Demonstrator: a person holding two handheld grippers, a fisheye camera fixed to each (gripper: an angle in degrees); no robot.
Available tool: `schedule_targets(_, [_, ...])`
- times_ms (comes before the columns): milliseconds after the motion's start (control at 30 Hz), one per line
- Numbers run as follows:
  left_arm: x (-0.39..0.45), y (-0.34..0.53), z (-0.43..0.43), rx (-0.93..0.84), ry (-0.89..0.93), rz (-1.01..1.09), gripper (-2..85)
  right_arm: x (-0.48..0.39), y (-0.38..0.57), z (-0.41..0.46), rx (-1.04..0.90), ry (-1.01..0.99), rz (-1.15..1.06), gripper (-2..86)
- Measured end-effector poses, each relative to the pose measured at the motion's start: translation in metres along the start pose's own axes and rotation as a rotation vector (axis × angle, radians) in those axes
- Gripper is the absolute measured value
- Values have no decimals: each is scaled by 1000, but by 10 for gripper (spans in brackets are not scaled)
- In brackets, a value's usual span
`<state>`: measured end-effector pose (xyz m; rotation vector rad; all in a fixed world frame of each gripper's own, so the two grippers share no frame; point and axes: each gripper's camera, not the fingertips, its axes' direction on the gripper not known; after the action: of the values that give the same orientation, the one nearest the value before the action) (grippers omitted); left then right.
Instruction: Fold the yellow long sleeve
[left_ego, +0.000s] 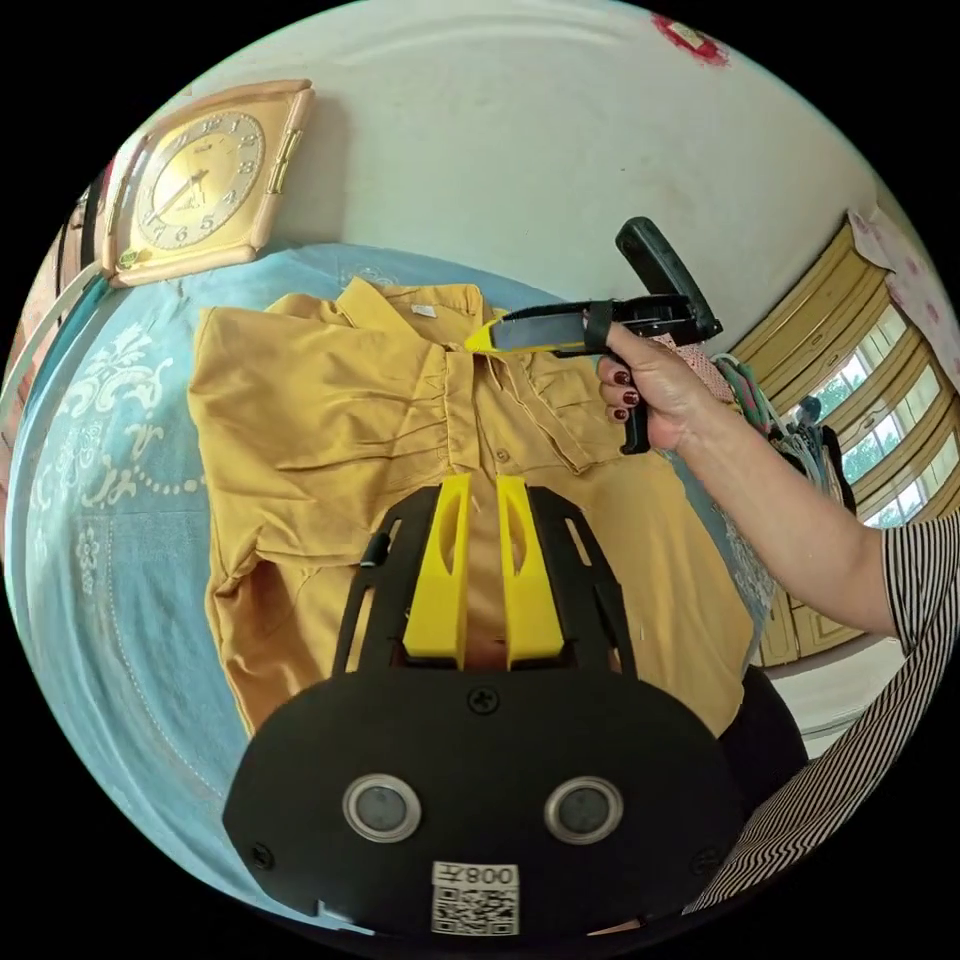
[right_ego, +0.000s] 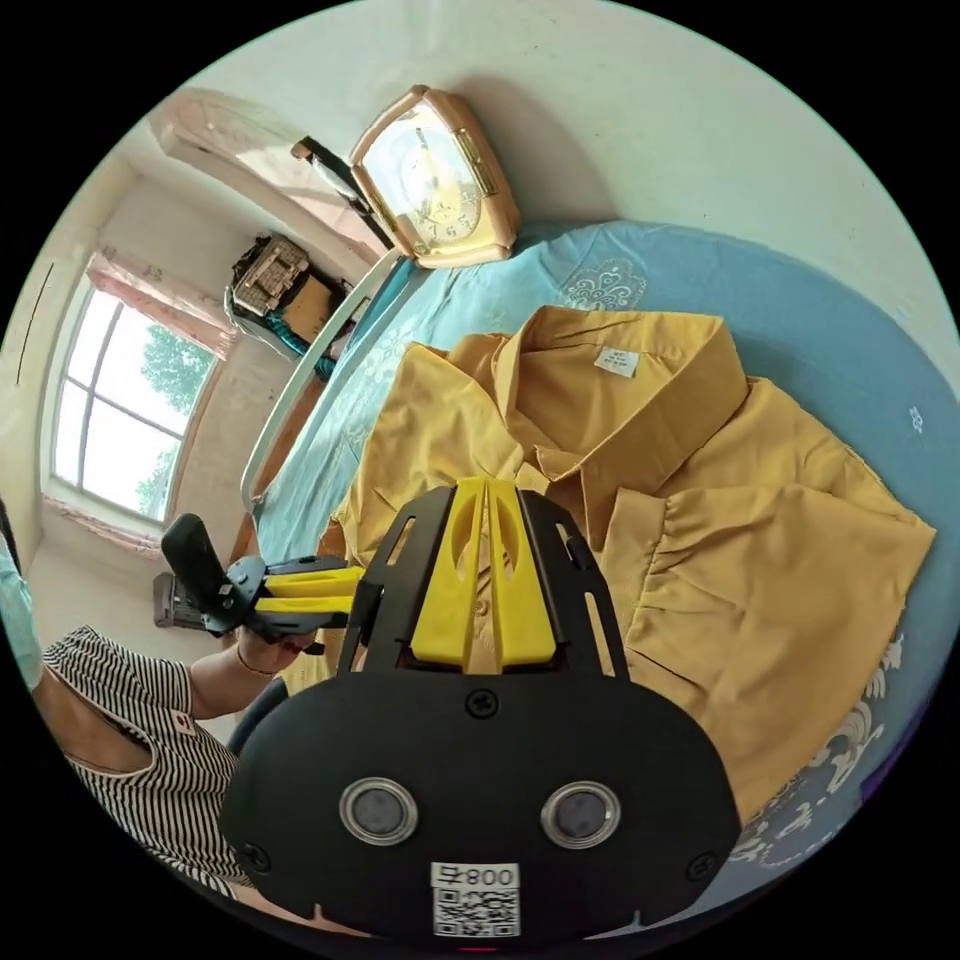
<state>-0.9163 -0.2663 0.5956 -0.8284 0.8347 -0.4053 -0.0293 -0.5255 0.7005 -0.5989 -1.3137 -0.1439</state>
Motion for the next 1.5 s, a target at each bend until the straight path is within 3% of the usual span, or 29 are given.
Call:
schedule_targets(133, [-22,-3,16,-70,-89,-97,23,-18,-3,37,-163,178,-40,1])
schedule_targets(300, [-30,1,19,-33,-63,-146,6,-30,5,18,-117,130,-52,1])
schedule_targets(433, [-29,1,22,-25,-67,-150,4,-42,20,12,-121,220,-69,1])
schedule_targets(500, [-30,3,36,-82,-62,-157,3,-35,24,12,-117,174,-34,1])
schedule_targets(633, [-19,6,26,-16,-28,-123,3,-38,45,-25,-18,110,-8,1])
schedule_targets(767, [-7,5,34,-22,4,-71,4,-30,100,-74,60,225,51,1])
schedule_targets(967, [1,-3,71,-128,-23,-26,4,-11,155,-77,-45,283,146,1])
schedule_targets(1367, [4,14,62,-94,-42,-30,3,-30,197,-108,13,275,137,2])
schedule_targets(1500, [2,24,69,-162,-70,-9,3,-33,213,-110,17,271,145,2])
